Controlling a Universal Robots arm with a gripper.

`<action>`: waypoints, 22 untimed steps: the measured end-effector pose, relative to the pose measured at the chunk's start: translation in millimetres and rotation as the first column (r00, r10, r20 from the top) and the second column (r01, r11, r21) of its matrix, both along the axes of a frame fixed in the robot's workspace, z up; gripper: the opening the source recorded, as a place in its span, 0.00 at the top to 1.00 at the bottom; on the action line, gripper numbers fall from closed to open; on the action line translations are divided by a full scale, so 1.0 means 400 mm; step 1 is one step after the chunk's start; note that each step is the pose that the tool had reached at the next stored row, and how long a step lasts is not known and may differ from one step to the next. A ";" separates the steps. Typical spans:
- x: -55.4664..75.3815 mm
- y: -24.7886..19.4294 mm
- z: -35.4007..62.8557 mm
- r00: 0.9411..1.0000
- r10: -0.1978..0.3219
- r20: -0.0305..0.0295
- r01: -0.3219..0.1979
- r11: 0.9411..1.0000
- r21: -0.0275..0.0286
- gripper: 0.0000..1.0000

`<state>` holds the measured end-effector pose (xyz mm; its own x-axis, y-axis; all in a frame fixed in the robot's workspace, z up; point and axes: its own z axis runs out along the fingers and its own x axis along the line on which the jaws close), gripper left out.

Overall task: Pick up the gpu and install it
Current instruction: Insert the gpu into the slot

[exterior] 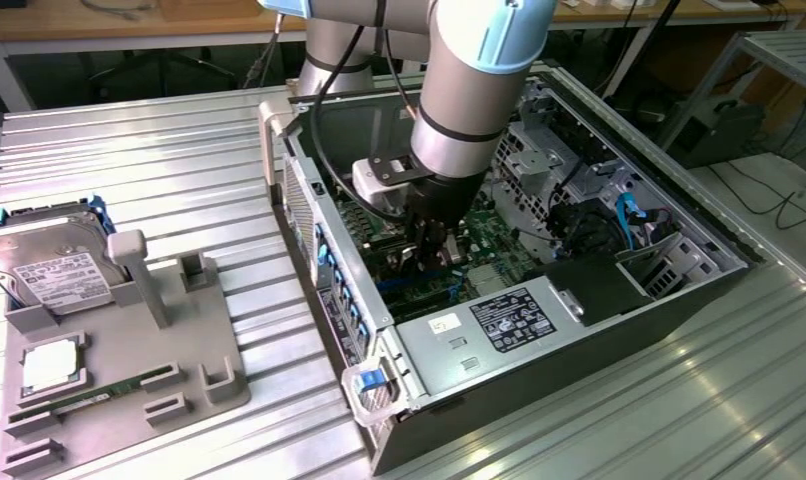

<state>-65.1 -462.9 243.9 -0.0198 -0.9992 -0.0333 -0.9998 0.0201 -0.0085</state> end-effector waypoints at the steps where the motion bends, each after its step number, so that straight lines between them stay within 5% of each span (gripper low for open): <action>1: 0.000 0.000 0.000 1.000 0.000 0.000 0.000 1.000 0.000 0.72; 20: -0.008 -0.003 -0.010 1.000 0.002 0.000 -0.002 1.000 0.000 0.72; 21: -0.012 -0.003 -0.013 1.000 0.002 -0.001 -0.002 1.000 0.000 0.72; 22: -0.012 -0.003 -0.013 1.000 0.002 -0.010 -0.002 1.000 0.000 0.72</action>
